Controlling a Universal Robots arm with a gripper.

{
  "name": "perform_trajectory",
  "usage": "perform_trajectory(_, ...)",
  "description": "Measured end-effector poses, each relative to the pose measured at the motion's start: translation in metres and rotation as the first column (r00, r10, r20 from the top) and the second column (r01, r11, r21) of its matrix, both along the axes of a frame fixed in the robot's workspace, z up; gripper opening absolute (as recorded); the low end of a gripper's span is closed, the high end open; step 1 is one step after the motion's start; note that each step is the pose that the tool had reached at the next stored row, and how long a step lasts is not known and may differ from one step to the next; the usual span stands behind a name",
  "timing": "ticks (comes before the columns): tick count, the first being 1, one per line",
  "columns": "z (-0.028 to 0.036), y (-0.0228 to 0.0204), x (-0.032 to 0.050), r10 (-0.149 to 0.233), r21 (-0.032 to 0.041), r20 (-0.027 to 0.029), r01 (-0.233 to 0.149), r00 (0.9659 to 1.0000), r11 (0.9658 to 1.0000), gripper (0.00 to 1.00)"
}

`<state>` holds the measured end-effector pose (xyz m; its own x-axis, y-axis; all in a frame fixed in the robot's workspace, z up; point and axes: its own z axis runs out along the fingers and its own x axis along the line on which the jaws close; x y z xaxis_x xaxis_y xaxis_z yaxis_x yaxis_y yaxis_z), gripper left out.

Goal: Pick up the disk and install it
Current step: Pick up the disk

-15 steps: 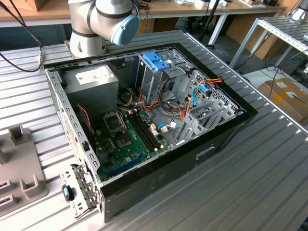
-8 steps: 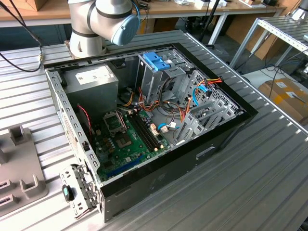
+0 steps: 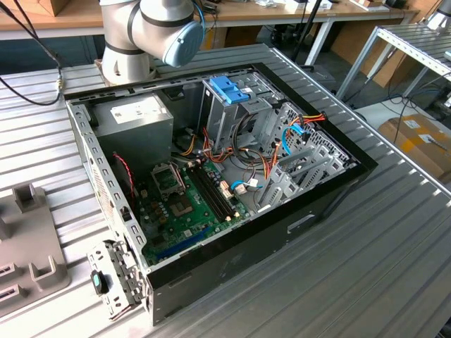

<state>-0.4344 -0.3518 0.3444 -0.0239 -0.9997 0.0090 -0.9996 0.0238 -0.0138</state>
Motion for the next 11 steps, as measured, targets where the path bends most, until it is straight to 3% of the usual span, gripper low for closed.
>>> perform_trajectory(1, 0.0000, 0.0000, 0.0000, 0.000, 0.0000, 0.0000, 0.000, 1.0000, 1.0000, 0.42)
perform_trajectory(4, -0.0001, 0.0000, 0.0000, 0.000, 0.0000, 0.0000, 0.000, 1.0000, 1.0000, 0.60)
perform_trajectory(6, -0.0001, 0.0000, 0.0000, 0.000, 0.0000, 0.0000, 0.000, 1.0000, 1.0000, 0.60)
perform_trajectory(7, -0.0001, 0.0000, 0.0000, 0.000, 0.0000, 0.0000, 0.000, 1.0000, 1.0000, 0.66)
perform_trajectory(11, -0.0007, 0.0000, 0.0000, 0.000, 0.0002, 0.0004, 0.000, 1.0000, 1.0000, 0.66)
